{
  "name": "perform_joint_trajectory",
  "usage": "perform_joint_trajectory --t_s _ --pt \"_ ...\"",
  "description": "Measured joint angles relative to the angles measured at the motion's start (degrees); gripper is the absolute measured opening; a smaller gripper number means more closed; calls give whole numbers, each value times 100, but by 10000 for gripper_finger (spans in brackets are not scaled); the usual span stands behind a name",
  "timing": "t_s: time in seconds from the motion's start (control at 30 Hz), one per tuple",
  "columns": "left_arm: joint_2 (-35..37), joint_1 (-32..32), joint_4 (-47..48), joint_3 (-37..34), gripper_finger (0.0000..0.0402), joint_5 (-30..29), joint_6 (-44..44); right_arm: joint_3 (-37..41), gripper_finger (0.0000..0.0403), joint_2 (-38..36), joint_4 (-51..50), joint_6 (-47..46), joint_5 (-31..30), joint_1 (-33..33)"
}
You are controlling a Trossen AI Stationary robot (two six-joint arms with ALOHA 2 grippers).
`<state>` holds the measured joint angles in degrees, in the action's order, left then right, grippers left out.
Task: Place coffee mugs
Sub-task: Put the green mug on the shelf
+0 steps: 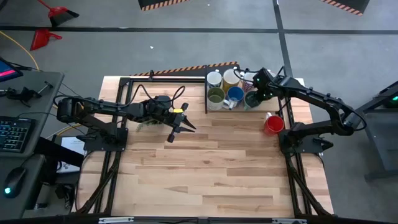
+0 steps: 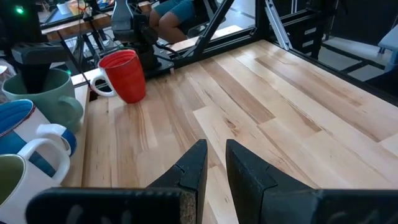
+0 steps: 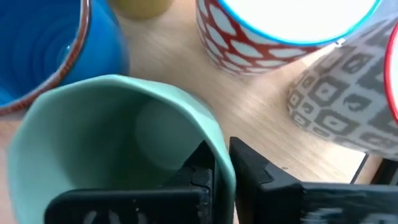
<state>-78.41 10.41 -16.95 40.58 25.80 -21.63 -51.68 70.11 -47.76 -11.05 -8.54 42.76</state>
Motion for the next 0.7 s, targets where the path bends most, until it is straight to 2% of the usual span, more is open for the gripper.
perform_joint_trajectory --t_s 0.27,0.7 --pt "0 0 0 0 51 0 35 0 30 0 188 15 -5 0" --pt "0 0 0 0 51 0 46 0 32 0 181 154 -79 0"
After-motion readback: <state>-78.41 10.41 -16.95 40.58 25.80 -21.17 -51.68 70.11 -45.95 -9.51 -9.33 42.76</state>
